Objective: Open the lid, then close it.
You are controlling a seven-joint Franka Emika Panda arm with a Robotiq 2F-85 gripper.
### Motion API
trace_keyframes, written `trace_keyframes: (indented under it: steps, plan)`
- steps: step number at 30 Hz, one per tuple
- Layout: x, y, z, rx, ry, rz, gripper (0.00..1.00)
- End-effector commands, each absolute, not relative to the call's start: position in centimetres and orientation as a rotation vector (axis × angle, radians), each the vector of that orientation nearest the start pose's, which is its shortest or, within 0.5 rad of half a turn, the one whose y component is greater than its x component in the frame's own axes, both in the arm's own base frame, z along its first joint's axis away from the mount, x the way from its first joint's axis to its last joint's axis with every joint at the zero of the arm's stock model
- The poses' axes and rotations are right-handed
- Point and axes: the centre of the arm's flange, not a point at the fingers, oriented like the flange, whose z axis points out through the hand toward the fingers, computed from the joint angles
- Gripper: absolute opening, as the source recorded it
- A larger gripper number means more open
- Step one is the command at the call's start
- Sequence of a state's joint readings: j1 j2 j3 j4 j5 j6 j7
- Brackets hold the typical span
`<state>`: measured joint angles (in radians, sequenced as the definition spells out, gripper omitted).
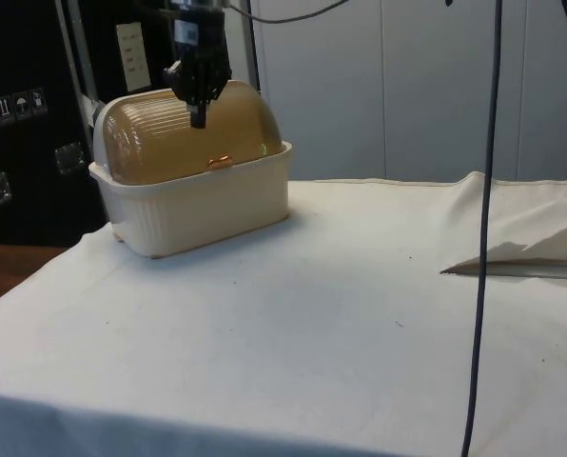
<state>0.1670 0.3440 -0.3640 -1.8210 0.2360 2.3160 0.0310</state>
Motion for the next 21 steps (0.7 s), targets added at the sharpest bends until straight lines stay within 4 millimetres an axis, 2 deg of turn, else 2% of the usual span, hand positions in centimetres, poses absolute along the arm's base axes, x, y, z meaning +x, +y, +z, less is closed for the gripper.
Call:
trace_keyframes:
  steps: [1,21]
  plan:
    - [63.9,-10.1,37.6,-3.031,0.511,-0.272,0.00]
    - [61.7,-7.3,36.6,-3.045,0.409,-0.197,0.00]
